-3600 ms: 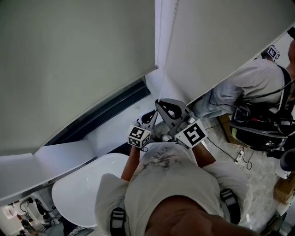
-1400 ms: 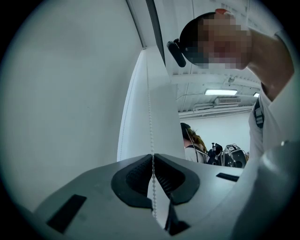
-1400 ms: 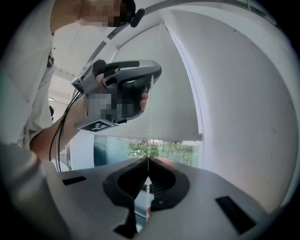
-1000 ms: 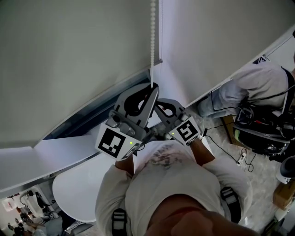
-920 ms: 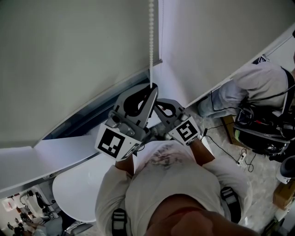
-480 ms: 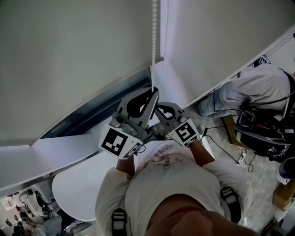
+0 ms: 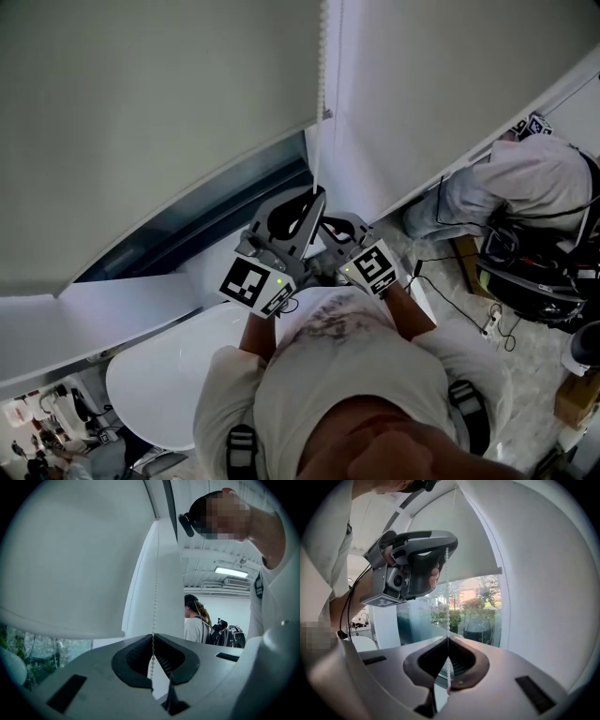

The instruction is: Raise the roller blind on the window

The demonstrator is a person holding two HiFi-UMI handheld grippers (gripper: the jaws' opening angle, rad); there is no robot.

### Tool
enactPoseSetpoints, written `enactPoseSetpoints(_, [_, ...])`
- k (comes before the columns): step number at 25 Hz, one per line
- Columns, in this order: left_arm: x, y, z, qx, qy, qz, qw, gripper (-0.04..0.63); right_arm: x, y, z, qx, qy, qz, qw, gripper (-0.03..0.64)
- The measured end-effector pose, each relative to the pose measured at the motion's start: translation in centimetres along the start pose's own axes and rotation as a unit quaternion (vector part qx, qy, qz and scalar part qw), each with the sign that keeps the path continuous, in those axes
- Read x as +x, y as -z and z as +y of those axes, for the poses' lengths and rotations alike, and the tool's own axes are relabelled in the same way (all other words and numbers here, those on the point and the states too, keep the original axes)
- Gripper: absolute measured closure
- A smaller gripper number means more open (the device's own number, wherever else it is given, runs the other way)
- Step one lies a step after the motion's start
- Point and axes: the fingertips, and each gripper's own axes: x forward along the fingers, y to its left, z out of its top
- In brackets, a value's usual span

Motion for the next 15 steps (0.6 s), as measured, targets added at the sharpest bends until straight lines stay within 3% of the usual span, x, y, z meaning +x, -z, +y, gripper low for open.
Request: enactPoseSetpoints(15, [-0.8,6.6,-0.2,-0.054,-0.005,0.051,0.9972,0.581,0.1,6.6,0.8,0.027,-0.003,0.078,0.997,0.555])
